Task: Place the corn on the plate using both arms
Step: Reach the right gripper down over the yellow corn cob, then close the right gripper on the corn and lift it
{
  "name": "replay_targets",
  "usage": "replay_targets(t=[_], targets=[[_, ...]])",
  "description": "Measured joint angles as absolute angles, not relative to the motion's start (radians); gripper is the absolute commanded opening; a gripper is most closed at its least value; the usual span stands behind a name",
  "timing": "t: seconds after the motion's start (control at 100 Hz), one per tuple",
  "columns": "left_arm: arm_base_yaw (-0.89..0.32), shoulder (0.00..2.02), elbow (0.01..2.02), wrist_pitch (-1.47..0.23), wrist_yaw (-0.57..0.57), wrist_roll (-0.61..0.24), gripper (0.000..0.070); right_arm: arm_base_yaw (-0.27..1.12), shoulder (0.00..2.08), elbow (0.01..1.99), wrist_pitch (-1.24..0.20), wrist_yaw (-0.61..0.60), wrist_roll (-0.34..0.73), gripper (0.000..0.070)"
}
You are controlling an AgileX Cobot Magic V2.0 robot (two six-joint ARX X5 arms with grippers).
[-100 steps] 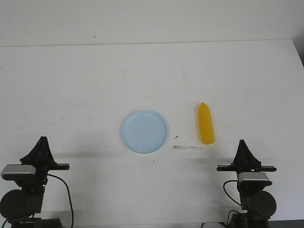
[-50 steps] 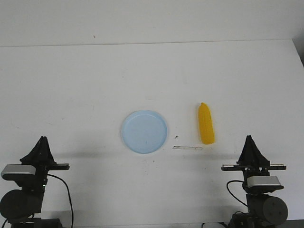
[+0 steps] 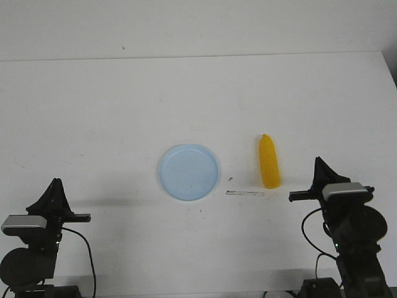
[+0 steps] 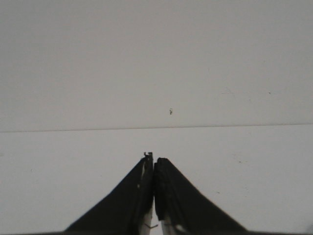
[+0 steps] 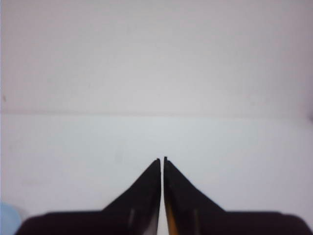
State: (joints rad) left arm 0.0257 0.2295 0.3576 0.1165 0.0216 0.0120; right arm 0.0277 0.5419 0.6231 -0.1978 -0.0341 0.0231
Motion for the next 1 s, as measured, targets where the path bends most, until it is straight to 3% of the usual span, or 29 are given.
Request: replay_targets(t=[0.36, 0.76, 0.82, 0.94, 1.0], targets=[[0.026, 0.229, 0.358, 0.116, 0.022, 0.012, 0.0001, 0.070, 0.945, 0.761, -0.295, -0.049, 0.023, 0.0007], [0.026, 0.229, 0.358, 0.117, 0.022, 0.012, 0.0001, 0.105, 1.338, 1.125, -0.666, -0.052, 0.119, 0.0020], [0.026, 0.229, 0.358, 0.117, 0.022, 0.012, 0.0001, 0.107, 1.390, 1.177, -0.723, -0.052, 0.139, 0.0084], [0.026, 0.229, 0.358, 0.117, 0.022, 0.012, 0.0001, 0.131, 1.488, 1.263, -0.807, -0.051, 0.175, 0.0362], [0.026, 0.229, 0.358, 0.117, 0.022, 0.012, 0.0001, 0.144, 1.526, 1.289, -0.817, -0.052, 0.187, 0.0420]])
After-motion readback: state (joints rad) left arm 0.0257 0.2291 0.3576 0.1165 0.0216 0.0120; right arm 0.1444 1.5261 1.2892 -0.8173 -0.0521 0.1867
